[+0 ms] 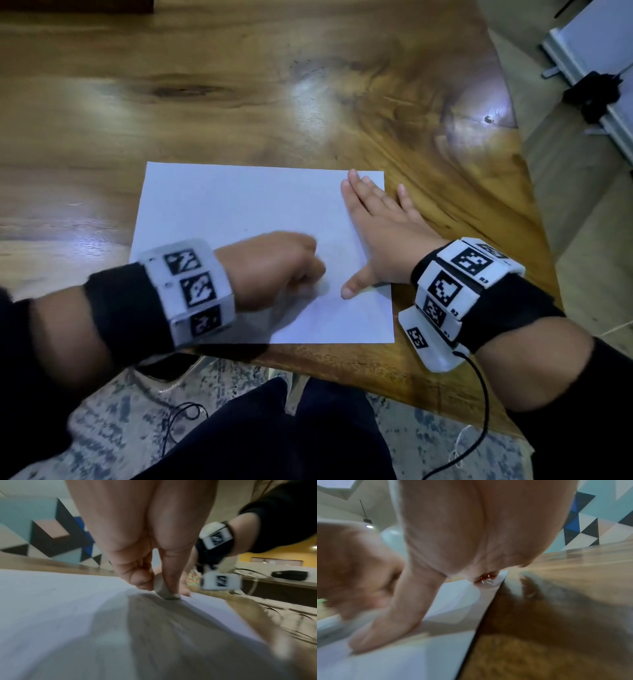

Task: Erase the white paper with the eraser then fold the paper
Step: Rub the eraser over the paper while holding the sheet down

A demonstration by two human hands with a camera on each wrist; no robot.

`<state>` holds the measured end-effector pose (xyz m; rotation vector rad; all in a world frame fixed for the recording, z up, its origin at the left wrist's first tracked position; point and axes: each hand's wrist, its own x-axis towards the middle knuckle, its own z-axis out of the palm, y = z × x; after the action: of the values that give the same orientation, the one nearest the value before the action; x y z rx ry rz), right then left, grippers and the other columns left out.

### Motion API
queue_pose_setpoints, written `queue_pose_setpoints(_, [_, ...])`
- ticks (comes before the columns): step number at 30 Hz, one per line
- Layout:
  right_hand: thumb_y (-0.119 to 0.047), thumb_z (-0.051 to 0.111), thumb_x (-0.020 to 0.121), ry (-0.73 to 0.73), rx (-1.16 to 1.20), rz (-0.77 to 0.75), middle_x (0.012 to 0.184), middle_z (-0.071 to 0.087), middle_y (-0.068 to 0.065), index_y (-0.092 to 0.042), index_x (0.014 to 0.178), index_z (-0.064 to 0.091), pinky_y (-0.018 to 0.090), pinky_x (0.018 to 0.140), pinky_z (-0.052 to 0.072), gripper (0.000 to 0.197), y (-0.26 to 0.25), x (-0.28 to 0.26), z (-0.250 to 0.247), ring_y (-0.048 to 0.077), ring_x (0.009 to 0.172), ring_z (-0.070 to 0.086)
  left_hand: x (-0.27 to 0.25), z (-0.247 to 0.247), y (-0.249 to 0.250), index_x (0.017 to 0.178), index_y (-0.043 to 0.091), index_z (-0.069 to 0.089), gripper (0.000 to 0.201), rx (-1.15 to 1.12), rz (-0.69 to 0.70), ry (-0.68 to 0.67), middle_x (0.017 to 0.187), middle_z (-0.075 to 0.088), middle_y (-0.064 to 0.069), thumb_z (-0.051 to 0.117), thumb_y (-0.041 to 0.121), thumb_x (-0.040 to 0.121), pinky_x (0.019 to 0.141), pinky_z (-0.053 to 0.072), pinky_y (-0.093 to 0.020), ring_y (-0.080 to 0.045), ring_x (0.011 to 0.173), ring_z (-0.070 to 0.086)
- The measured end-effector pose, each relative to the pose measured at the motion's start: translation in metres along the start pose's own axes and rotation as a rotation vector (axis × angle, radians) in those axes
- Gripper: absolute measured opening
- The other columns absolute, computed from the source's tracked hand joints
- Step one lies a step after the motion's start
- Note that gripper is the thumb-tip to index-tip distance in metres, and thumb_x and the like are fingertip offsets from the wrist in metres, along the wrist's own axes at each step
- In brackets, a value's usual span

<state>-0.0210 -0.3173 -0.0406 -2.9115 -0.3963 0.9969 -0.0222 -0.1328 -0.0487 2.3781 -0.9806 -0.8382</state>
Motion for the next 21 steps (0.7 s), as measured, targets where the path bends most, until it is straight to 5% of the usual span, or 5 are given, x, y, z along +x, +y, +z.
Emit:
queue_pose_setpoints(4, [-0.071, 0.072, 0.053, 0.02, -0.015, 0.005, 0.15, -0.037, -0.001, -0.015, 0.144, -0.028, 0.044, 0.114, -0.019, 0.146, -0.002, -0.002, -0.001, 0.012, 0.141, -0.027, -0.017, 0.011, -0.002, 0.061, 0.016, 0.05, 0.014, 0.246, 0.132, -0.049, 0.065, 0.044, 0.005, 0.054, 0.026, 0.07, 0.064, 0.036, -0.03, -0.015, 0.063, 0.043])
queue_pose_setpoints(8, [-0.07, 0.07, 0.057, 0.086, -0.023, 0.045, 0.155, -0.026, 0.002, -0.011, 0.147, -0.018, 0.039, 0.116, -0.015, 0.139, -0.002, -0.01, 0.003, 0.013, 0.144, -0.019, -0.023, 0.005, 0.003, 0.064, 0.018, 0.053, 0.015, 0.163, 0.151, 0.038, 0.068, 0.043, 0.003, 0.065, 0.012, 0.07, 0.055, 0.035, -0.025, -0.022, 0.061, 0.05])
queue_pose_setpoints(12, [-0.073, 0.065, 0.059, 0.082, -0.007, 0.075, 0.154, -0.029, -0.001, -0.013, 0.147, -0.019, 0.041, 0.116, -0.016, 0.136, 0.004, -0.02, 0.009, 0.012, 0.142, -0.023, -0.007, -0.012, 0.004, 0.077, 0.018, 0.064, 0.005, 0.113, 0.012, -0.102, 0.075, 0.058, 0.006, 0.062, 0.014, 0.074, 0.06, 0.037, -0.021, -0.015, 0.071, 0.053])
queue_pose_setpoints(17, [-0.078, 0.063, 0.056, 0.07, -0.016, 0.078, 0.153, -0.032, -0.003, -0.016, 0.145, -0.025, 0.047, 0.11, -0.023, 0.14, 0.007, -0.02, 0.011, 0.014, 0.138, -0.032, 0.059, -0.062, 0.004, 0.085, 0.014, 0.068, 0.015, 0.082, -0.109, 0.275, 0.069, 0.06, 0.0, 0.068, 0.014, 0.071, 0.05, 0.026, -0.023, -0.016, 0.064, 0.048])
queue_pose_setpoints(21, [-0.079, 0.063, 0.053, 0.06, -0.005, 0.088, 0.152, -0.032, -0.004, -0.018, 0.145, -0.026, 0.051, 0.111, -0.022, 0.142, 0.008, -0.018, 0.011, 0.015, 0.138, -0.034, 0.093, -0.065, 0.013, 0.088, 0.008, 0.065, 0.014, 0.118, -0.156, 0.304, 0.076, 0.054, -0.001, 0.064, 0.013, 0.075, 0.052, 0.019, -0.025, -0.017, 0.075, 0.045])
